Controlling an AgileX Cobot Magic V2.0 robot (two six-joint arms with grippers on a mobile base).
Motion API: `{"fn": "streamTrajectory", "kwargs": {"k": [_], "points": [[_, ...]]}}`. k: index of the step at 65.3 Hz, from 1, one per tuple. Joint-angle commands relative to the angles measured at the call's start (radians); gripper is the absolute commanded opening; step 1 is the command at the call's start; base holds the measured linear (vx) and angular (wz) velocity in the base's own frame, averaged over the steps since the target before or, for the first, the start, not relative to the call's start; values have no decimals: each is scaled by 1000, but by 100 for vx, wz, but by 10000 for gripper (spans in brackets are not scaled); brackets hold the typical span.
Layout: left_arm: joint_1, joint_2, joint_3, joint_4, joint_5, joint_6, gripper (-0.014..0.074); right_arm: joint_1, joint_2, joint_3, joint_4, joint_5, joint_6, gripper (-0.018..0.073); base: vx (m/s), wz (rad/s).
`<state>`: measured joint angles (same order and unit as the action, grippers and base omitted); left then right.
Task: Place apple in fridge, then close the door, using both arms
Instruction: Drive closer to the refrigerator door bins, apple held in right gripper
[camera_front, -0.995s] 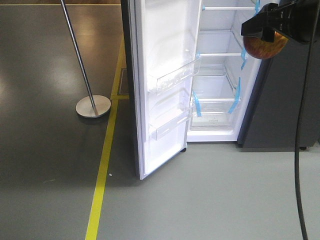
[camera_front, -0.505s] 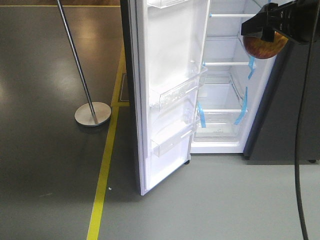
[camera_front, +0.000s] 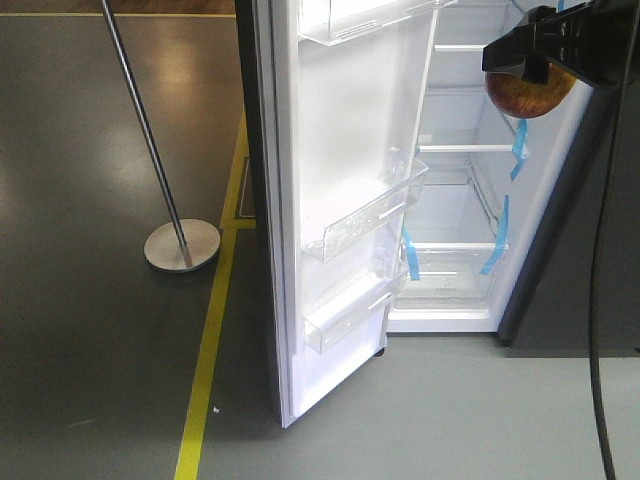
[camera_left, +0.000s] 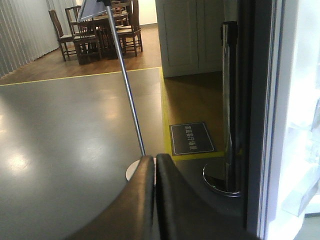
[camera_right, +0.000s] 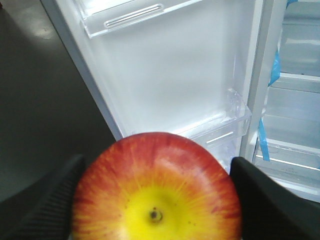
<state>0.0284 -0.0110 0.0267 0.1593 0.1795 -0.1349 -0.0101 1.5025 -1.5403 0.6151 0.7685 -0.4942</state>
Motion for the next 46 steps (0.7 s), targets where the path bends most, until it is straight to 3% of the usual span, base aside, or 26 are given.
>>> {"fn": "streamTrajectory", "kwargs": {"k": [1,46], "points": [[-3,-17,15,-1,-67,-2,-8,1,-37,-32,32,-63,-7,175,17,-3],[-3,-17,15,-1,-67,-2,-8,1,-37,-32,32,-63,-7,175,15,-6]]}}
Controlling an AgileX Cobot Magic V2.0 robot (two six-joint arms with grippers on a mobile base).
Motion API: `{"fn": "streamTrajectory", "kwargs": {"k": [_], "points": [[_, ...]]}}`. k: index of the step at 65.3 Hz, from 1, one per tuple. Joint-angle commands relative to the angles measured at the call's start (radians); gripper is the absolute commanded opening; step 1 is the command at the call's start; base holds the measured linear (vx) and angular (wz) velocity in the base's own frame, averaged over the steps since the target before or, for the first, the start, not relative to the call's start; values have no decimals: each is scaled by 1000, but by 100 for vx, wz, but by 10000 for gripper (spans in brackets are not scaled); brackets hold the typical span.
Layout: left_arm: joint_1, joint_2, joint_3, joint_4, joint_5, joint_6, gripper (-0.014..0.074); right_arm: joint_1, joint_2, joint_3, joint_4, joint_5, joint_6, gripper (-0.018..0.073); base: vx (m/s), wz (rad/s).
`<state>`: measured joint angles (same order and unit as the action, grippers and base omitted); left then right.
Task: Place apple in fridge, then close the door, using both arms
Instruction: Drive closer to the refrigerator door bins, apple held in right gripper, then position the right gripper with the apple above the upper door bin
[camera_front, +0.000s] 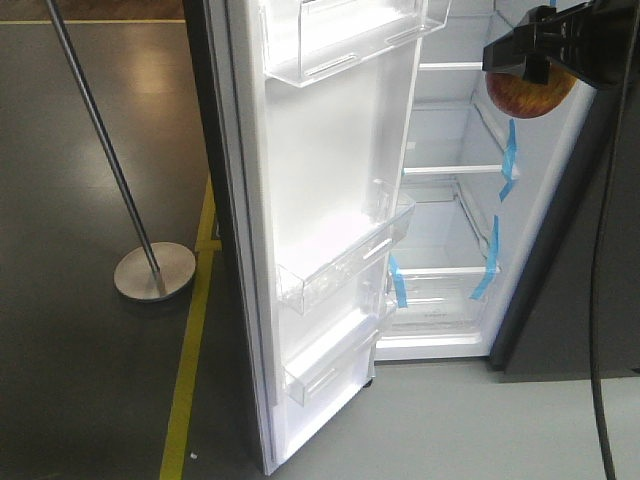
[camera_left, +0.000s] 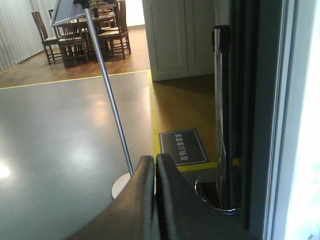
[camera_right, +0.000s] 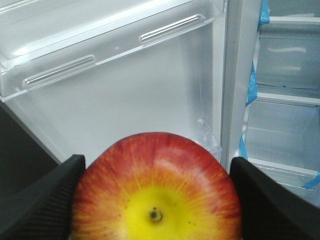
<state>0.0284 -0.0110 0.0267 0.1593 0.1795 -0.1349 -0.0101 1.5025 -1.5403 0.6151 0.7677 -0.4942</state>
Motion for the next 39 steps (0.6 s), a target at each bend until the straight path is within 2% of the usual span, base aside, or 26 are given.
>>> {"fn": "streamTrajectory", "kwargs": {"k": [1,39], "points": [[-3,-17,15,-1,-67,-2,-8,1,-37,-32,32,-62,-7,175,15,-4],[-3,-17,15,-1,-67,-2,-8,1,-37,-32,32,-64,-7,175,12,-2]]}}
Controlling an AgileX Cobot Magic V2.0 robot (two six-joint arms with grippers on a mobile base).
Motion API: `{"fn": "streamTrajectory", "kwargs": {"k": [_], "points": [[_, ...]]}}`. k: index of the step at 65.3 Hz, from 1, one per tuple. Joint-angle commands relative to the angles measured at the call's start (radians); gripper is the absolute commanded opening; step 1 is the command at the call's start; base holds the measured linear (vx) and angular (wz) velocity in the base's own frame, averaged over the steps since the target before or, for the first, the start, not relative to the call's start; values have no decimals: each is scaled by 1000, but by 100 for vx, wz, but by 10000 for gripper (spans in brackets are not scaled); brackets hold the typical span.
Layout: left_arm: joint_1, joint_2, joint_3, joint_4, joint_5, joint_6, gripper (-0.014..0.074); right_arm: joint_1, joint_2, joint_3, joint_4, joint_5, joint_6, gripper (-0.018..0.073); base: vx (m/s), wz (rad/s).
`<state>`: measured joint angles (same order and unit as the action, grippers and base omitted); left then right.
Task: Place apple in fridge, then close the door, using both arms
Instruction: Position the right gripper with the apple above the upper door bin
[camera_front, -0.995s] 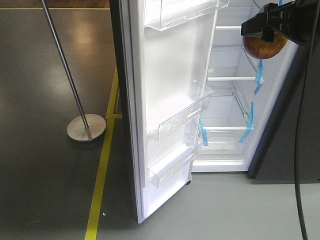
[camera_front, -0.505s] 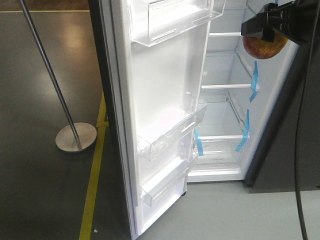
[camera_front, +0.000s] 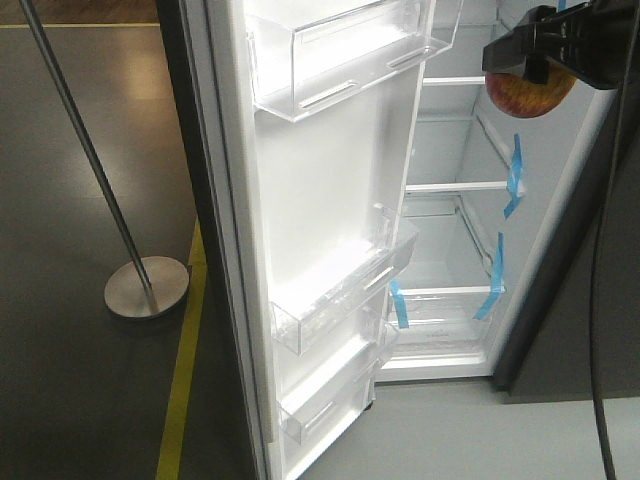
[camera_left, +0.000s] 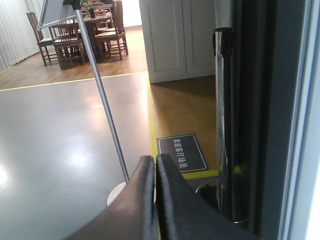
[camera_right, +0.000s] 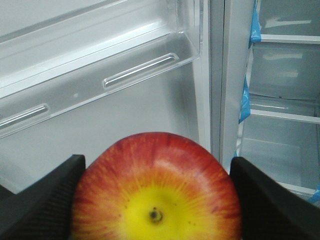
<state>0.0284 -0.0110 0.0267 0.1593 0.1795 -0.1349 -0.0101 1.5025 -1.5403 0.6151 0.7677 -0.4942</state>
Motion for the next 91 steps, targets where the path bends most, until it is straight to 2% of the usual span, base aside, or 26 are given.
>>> {"fn": "streamTrajectory", "kwargs": {"k": [1,91], "points": [[-3,-17,15,-1,-67,-2,-8,1,-37,-32,32,-64,-7,175,9,1],[-3,-17,15,-1,-67,-2,-8,1,-37,-32,32,-60,-7,175,6,1]]}}
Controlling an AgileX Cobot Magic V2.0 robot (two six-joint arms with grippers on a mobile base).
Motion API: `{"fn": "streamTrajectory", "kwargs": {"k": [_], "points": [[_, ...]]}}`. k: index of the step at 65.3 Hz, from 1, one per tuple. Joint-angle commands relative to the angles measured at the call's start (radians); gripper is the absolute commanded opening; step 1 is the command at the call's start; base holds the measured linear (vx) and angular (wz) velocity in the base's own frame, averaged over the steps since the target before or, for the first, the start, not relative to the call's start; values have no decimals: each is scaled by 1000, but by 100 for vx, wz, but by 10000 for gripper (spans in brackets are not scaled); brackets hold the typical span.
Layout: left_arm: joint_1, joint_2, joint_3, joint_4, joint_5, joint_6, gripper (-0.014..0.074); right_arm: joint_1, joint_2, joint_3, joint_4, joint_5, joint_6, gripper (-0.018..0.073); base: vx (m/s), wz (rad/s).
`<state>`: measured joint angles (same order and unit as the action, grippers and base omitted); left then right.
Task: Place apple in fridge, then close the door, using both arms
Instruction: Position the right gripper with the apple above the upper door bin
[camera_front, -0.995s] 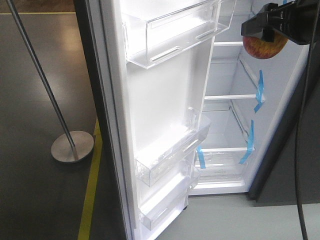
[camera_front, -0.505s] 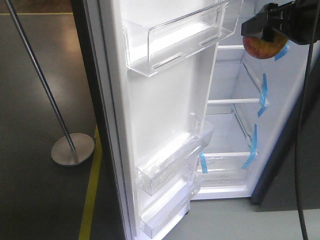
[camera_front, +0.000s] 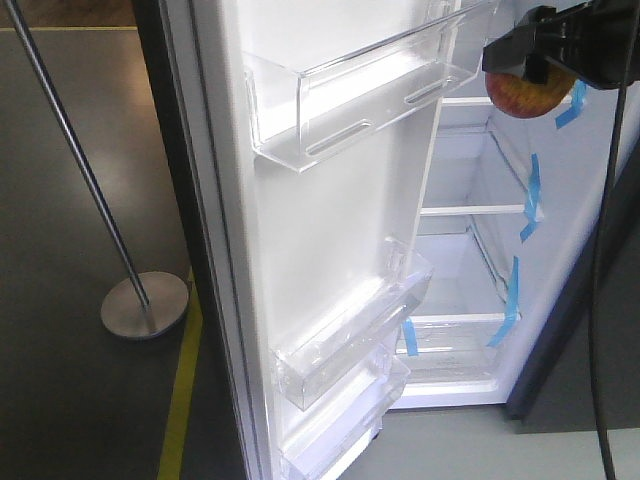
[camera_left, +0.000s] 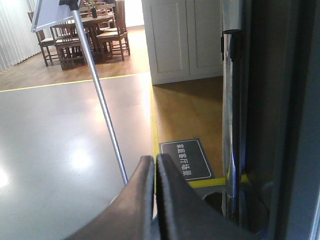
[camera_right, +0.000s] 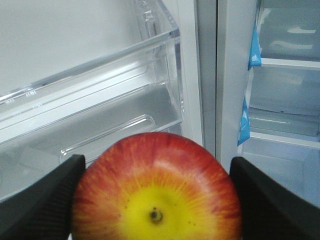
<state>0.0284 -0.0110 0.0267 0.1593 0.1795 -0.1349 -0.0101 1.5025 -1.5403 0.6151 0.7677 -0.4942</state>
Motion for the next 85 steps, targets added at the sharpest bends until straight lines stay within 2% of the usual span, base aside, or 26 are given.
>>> {"fn": "streamTrajectory", "kwargs": {"k": [1,85], "points": [[-3,-17,15,-1,-67,-2,-8,1,-37,-32,32,-60,-7,175,5,0],[-3,-17,15,-1,-67,-2,-8,1,-37,-32,32,-62,-7,175,3,-1]]}}
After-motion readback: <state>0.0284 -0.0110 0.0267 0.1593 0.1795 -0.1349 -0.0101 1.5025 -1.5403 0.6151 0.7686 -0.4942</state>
